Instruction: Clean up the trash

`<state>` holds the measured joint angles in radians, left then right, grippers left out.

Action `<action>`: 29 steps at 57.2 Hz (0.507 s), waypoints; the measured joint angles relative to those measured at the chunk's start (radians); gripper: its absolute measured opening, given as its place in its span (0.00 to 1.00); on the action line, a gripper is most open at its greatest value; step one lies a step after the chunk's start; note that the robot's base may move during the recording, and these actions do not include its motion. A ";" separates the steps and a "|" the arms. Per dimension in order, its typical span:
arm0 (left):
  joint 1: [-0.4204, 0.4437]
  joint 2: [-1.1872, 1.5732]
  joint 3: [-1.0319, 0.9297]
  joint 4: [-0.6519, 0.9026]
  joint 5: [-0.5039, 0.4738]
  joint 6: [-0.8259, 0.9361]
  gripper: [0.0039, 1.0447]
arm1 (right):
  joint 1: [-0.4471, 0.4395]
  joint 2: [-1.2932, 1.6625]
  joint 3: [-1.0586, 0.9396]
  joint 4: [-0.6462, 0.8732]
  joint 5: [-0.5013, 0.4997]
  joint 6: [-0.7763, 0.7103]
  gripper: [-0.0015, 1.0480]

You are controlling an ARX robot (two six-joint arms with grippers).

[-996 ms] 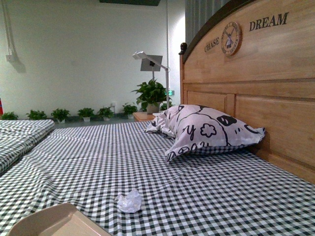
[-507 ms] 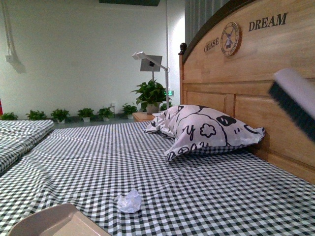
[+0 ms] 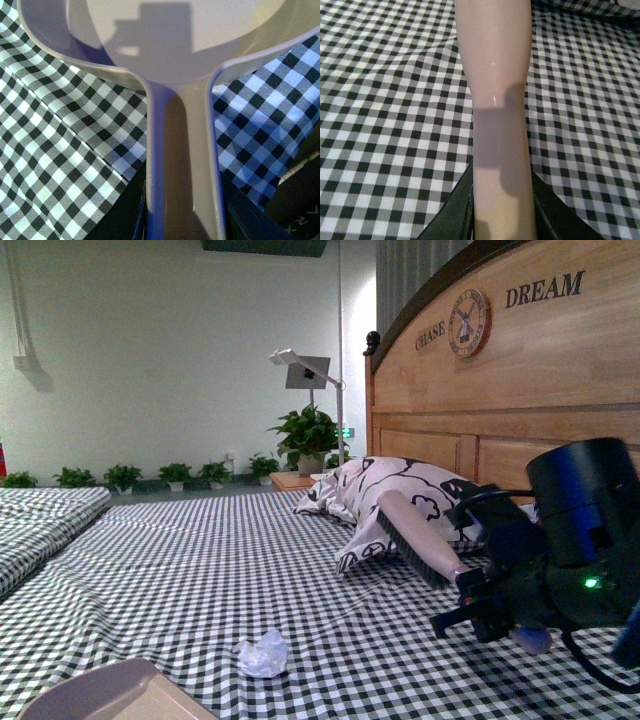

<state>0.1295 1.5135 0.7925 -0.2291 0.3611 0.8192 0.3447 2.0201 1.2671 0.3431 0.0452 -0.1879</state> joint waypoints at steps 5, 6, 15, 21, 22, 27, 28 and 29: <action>0.000 0.000 0.000 0.000 0.000 0.000 0.26 | 0.020 0.072 0.067 -0.005 0.033 -0.016 0.19; 0.000 0.000 0.000 0.000 0.000 0.000 0.26 | 0.023 0.081 0.076 -0.006 0.037 -0.017 0.19; 0.000 0.000 0.000 0.000 0.000 0.000 0.26 | 0.066 0.180 0.184 -0.026 0.076 -0.018 0.19; 0.000 0.000 0.000 0.000 0.000 0.000 0.26 | 0.101 0.235 0.255 -0.054 0.091 -0.023 0.19; 0.000 0.000 0.000 0.000 0.000 0.000 0.26 | 0.105 0.240 0.262 -0.057 0.090 -0.023 0.19; 0.000 0.000 0.000 0.000 0.000 0.000 0.26 | 0.131 0.279 0.310 -0.084 0.094 -0.033 0.19; 0.000 0.000 0.000 0.000 0.000 0.000 0.26 | 0.139 0.290 0.323 -0.091 0.095 -0.035 0.19; 0.000 0.000 0.000 0.000 0.000 0.000 0.26 | 0.143 0.296 0.329 -0.095 0.097 -0.039 0.19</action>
<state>0.1295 1.5135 0.7925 -0.2291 0.3614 0.8196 0.4873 2.3157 1.5963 0.2481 0.1421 -0.2268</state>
